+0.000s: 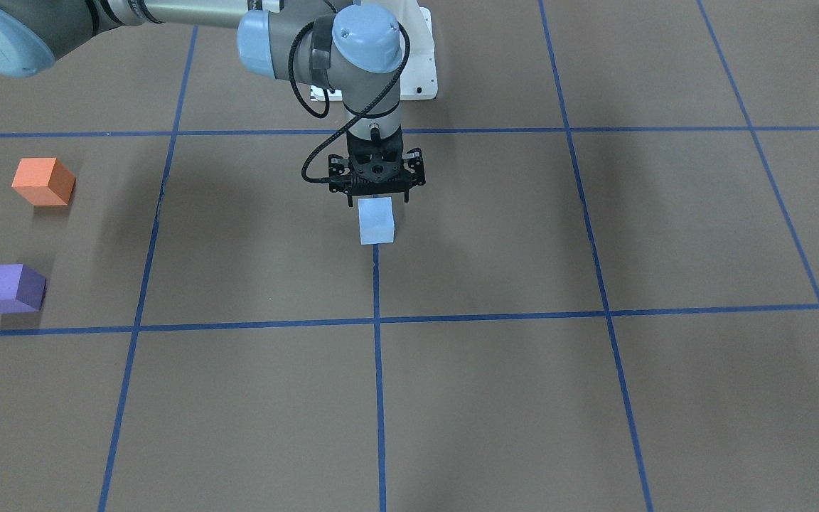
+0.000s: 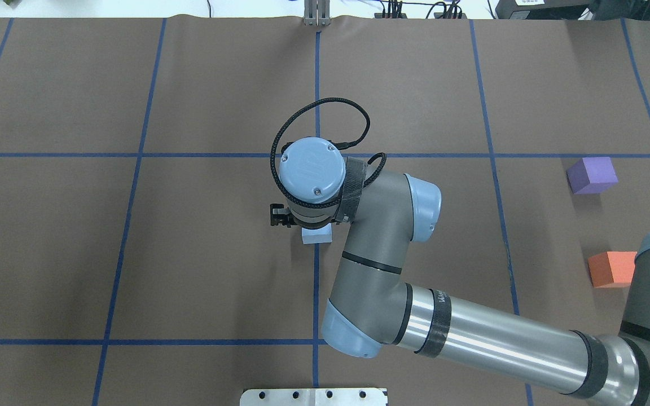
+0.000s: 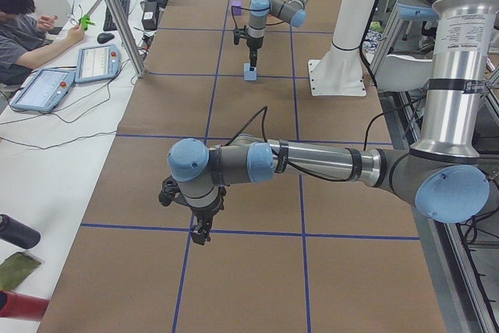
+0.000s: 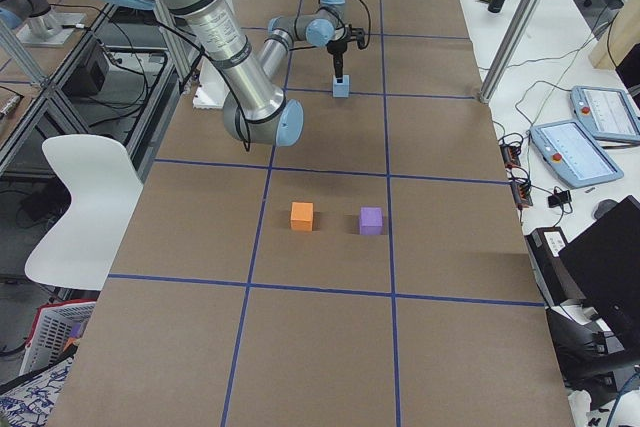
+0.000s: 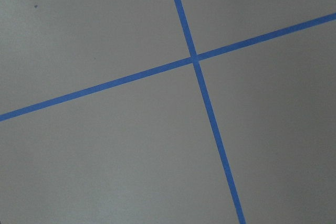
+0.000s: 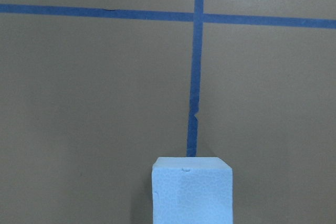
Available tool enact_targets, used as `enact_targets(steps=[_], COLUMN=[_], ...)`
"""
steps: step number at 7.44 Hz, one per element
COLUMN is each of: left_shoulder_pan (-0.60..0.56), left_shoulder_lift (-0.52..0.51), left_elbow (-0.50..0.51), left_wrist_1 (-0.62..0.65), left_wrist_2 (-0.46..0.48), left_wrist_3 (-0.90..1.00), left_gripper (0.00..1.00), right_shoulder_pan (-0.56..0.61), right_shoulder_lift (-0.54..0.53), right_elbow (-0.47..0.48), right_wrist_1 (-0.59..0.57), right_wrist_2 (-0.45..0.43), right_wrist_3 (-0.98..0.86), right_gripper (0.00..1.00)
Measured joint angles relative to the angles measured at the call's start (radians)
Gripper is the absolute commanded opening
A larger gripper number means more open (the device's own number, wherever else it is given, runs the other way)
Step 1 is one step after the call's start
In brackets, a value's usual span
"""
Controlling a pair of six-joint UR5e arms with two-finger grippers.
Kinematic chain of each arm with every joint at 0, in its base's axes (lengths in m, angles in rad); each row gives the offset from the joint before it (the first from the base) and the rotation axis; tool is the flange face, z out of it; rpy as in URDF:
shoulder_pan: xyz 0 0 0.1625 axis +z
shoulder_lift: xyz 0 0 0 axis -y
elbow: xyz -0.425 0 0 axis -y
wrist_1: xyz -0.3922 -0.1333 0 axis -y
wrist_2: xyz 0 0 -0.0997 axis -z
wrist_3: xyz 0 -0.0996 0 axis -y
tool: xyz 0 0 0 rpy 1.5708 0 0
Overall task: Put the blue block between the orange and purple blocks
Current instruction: 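Grasp the light blue cube with the right gripper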
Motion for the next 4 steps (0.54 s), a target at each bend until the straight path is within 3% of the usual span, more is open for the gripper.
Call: enact_targets(steps=[2,4], left_shoulder_pan=[0.000,0.000], left_shoulder_lift=[0.002,0.010], left_elbow=[0.000,0.001], left_wrist_1=[-0.003,-0.007], left_wrist_2=[-0.001,-0.002], left_wrist_3=[-0.004,-0.006], left_gripper=[1.00,1.00], right_shoulder_pan=[-0.014,-0.019], right_shoulder_lift=[-0.005,-0.004], right_elbow=[-0.030,-0.086], right_wrist_1=[0.016,0.080], right_wrist_2=[-0.022,-0.031], right_wrist_3=[-0.001,0.000], right_gripper=[0.99,0.84])
